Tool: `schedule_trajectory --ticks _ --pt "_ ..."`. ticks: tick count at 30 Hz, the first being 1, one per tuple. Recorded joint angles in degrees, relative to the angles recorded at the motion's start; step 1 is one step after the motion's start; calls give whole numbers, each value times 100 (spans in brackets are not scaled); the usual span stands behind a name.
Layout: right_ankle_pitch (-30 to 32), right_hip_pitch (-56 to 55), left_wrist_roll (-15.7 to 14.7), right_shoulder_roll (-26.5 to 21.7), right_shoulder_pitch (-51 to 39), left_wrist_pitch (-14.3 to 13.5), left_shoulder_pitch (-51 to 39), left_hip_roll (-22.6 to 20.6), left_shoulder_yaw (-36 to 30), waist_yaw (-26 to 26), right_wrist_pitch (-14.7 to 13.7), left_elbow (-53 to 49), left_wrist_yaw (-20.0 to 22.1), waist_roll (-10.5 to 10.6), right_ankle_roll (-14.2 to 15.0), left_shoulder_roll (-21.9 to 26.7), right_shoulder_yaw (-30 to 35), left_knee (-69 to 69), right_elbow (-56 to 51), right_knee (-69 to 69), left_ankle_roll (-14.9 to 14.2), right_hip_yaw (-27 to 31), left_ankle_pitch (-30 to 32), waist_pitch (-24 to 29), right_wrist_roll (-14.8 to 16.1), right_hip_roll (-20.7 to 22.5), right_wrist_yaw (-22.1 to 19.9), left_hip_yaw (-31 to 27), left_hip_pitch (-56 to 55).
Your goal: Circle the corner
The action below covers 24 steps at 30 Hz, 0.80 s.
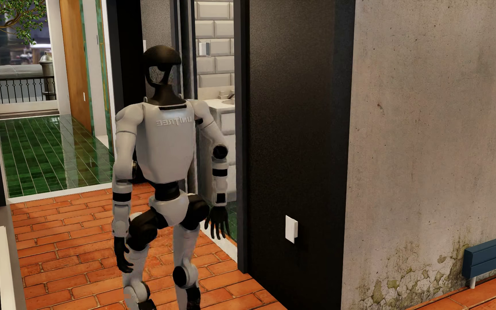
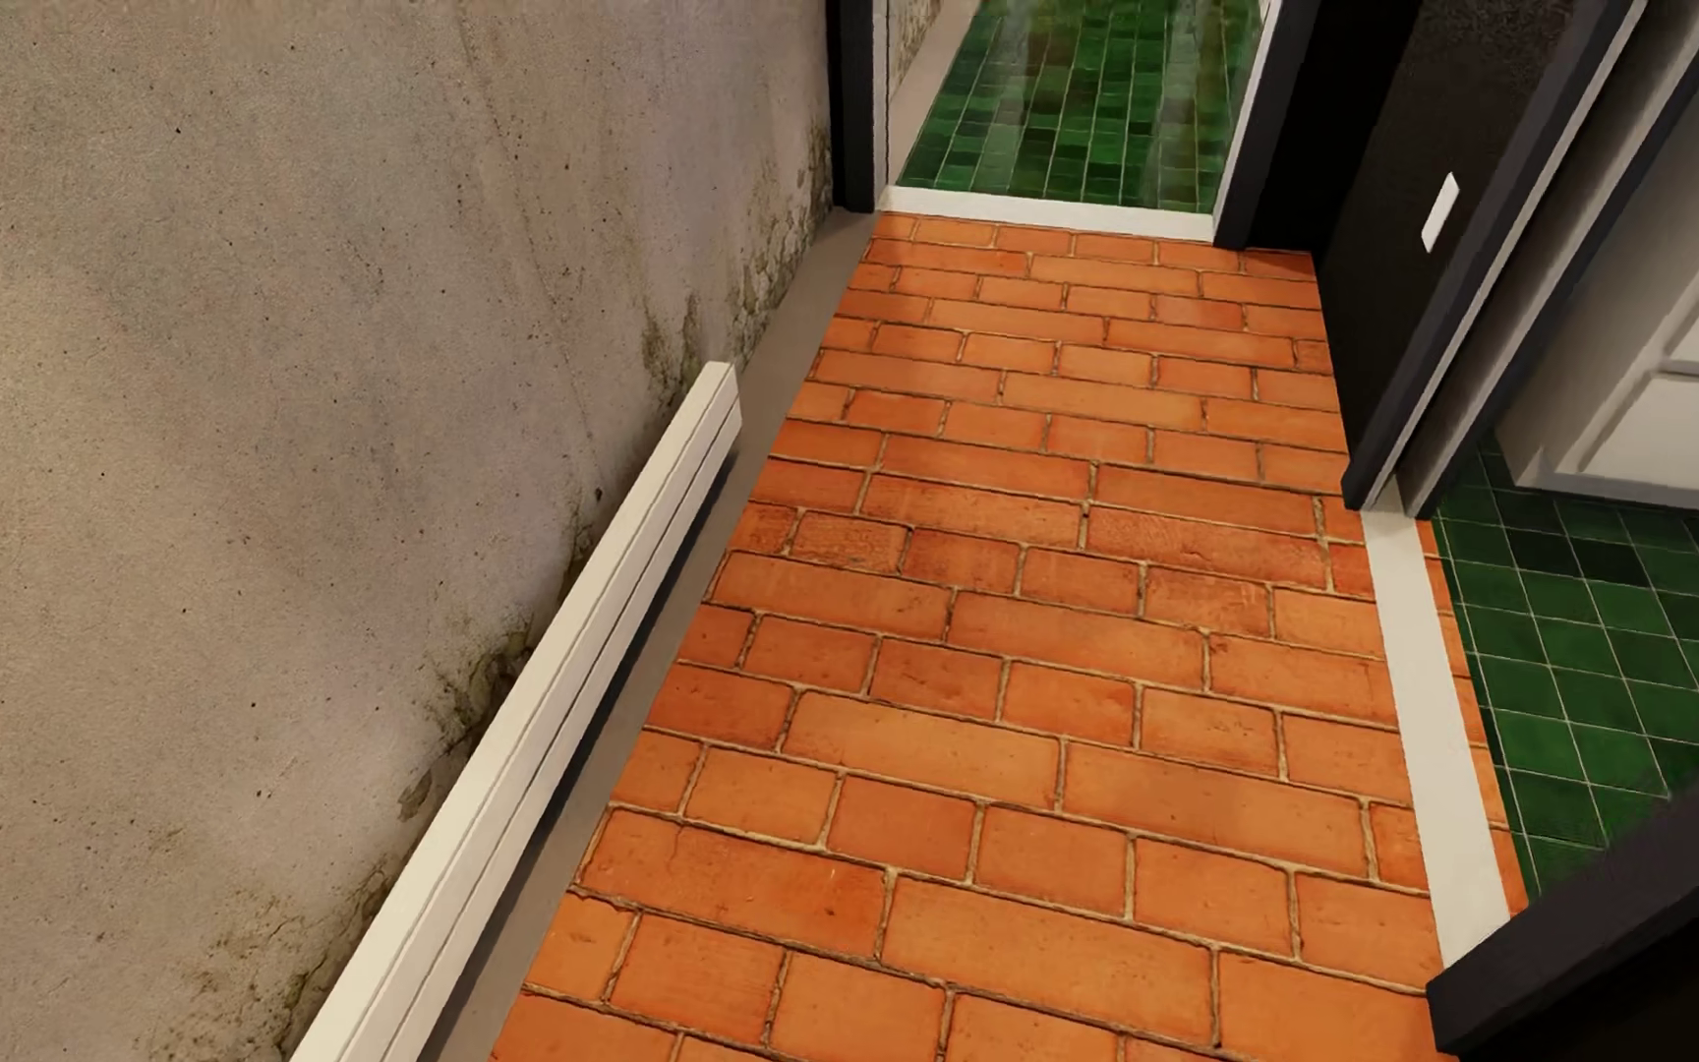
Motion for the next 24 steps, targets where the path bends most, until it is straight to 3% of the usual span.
schedule_trajectory --ticks 1,3,5,7,9,11,12,13,14,16,17,21,22,24 --pt "-548 623 0 -44 -143 0 88 -76 -280 110 0 104 0 -114 0 0 -347 -134 -106 -106 0 0 -474 156 0 -92 0 0 -203" --pt "-1200 1511 0 -128 -260 0 122 -420 -793 336 0 361 0 -360 0 -59 -1761 -1350 -648 -122 0 0 -873 396 0 -382 0 0 -506" --pt "-1300 1970 0 -157 -469 0 81 -596 -888 441 0 324 0 -456 0 -113 -2928 -3199 -1347 -164 0 0 -49 505 0 -466 0 0 -627" --pt "-1282 2407 0 -191 -655 0 77 -666 -569 461 0 77 0 -488 0 -141 -3472 -4637 -1948 -178 0 0 724 552 0 -527 0 0 -518" --pt "-1084 2878 0 -181 -624 0 -40 -707 -308 419 0 -89 0 -565 0 -67 -3577 -4450 -2327 -221 0 0 531 594 0 -654 0 0 -576" --pt "-278 3117 0 -29 -353 0 -249 -831 -56 513 0 -18 0 -764 0 43 -3365 -3852 -2139 -209 0 0 666 497 0 -932 0 0 -595" --pt "535 2943 0 104 -242 0 -370 -900 102 547 0 77 0 -863 0 108 -3011 -3729 -1756 145 0 0 416 439 0 -1060 0 0 -397" --pt "1392 2337 0 220 -223 0 -501 -964 334 583 0 131 0 -937 0 144 -2471 -3783 -1316 995 0 0 142 383 0 -1153 0 0 -131" --pt "1849 1420 0 268 -254 0 -629 -1017 582 501 0 80 0 -988 0 160 -1911 -3875 -998 2151 0 0 -71 271 0 -1151 0 0 -15" --pt "1904 -45 0 225 -47 0 -837 -1121 875 -90 0 -242 0 -949 0 237 -1374 -4190 -824 3787 0 0 -259 230 0 -1042 0 0 408" --pt "1854 -534 0 180 183 0 -922 -1108 1011 -353 0 -418 0 -866 0 275 -1285 -4440 -834 3882 0 0 -227 230 0 -952 0 0 781" --pt "2345 -1313 0 209 675 0 -1017 -1138 2023 -853 0 -1180 0 -812 0 343 -629 -4628 -532 1165 0 0 -562 483 0 -645 0 0 1852" --pt "2062 -1298 0 235 705 0 -983 -1195 2059 -836 0 -1290 0 -826 0 353 -459 -4675 -474 453 0 0 -708 530 0 -618 0 0 2153" --pt "210 -1333 0 230 798 0 -820 -1275 1764 -854 0 -1267 0 -796 0 312 -581 -4715 -533 -47 0 0 -957 486 0 -684 0 0 2636"
